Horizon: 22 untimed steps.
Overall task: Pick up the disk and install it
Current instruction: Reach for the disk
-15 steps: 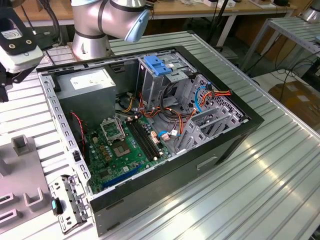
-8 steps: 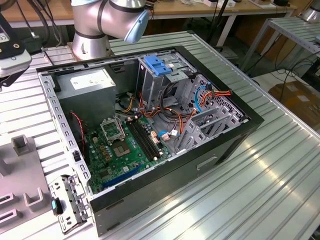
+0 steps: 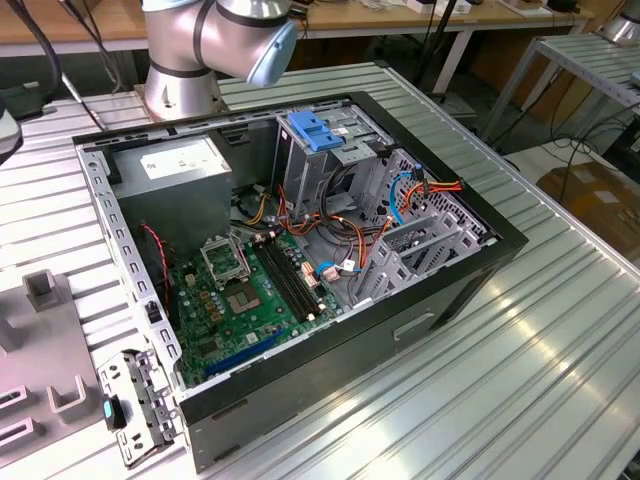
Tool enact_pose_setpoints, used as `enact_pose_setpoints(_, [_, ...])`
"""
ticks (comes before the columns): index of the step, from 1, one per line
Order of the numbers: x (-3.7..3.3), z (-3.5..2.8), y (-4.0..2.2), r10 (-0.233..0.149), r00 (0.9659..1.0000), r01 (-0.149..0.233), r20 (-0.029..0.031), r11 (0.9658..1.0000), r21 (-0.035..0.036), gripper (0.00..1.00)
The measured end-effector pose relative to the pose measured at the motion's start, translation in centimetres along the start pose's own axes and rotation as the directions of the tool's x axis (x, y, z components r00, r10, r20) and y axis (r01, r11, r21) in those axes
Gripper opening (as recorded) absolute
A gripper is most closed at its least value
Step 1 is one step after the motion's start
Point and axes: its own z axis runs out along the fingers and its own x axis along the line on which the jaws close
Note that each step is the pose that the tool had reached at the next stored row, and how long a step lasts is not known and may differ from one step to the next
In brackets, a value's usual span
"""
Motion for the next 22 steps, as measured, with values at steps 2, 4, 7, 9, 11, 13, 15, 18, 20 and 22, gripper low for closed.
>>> enact_pose_setpoints(2, [0.91, 0.19, 0.03, 0.000, 1.0000, 0.000, 0.0012, 1.0000, 0.0000, 0.11])
enact_pose_setpoints(4, [1.73, 0.36, 0.00, 0.000, 1.0000, 0.000, 0.0037, 1.0000, -0.0003, 0.11])
enact_pose_setpoints(7, [2.95, 0.58, -0.07, -0.001, 0.9999, 0.001, 0.0134, 1.0000, -0.0009, 0.11])
enact_pose_setpoints(9, [3.39, 0.67, -0.09, -0.001, 0.9997, 0.001, 0.0262, 1.0000, -0.0018, 0.11])
enact_pose_setpoints(11, [3.77, 0.74, -0.11, -0.002, 0.9991, 0.002, 0.0420, 1.0000, -0.0028, 0.11])
enact_pose_setpoints(13, [4.42, 0.86, -0.16, -0.002, 0.9977, 0.003, 0.0677, 1.0000, -0.0035, 0.11])
enact_pose_setpoints(15, [4.87, 0.94, -0.20, -0.003, 0.9964, 0.003, 0.0845, 1.0000, -0.0039, 0.11])
enact_pose_setpoints(18, [5.57, 1.08, -0.25, -0.004, 0.9939, 0.004, 0.1102, 1.0000, -0.0042, 0.11])
enact_pose_setpoints(20, [6.25, 1.19, -0.31, -0.004, 0.9916, 0.005, 0.1293, 1.0000, -0.0039, 0.11])
enact_pose_setpoints(22, [6.93, 1.33, -0.37, -0.005, 0.9904, 0.005, 0.1384, 1.0000, -0.0034, 0.11])
